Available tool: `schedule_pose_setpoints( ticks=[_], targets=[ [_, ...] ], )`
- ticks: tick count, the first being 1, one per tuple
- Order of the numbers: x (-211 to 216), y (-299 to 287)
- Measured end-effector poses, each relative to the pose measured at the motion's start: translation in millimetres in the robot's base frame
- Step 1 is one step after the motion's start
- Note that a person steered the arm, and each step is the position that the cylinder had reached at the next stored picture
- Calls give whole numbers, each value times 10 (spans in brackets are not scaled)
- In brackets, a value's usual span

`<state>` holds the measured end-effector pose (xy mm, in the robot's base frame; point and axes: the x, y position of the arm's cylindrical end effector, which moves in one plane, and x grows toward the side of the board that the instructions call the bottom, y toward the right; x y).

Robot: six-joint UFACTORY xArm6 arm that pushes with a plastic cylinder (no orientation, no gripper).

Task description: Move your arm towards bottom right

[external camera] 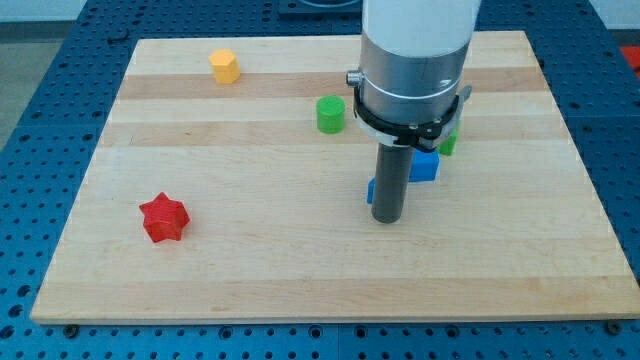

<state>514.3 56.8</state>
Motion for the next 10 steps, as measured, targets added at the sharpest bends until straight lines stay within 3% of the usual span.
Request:
schedule_pose_setpoints(
  ticks=[2,5,7,9,10],
  targets=[
    [102,-328],
    [-80,-1529],
    [-31,-1576],
    [242,-1757],
    [645,-1882]
  ],
)
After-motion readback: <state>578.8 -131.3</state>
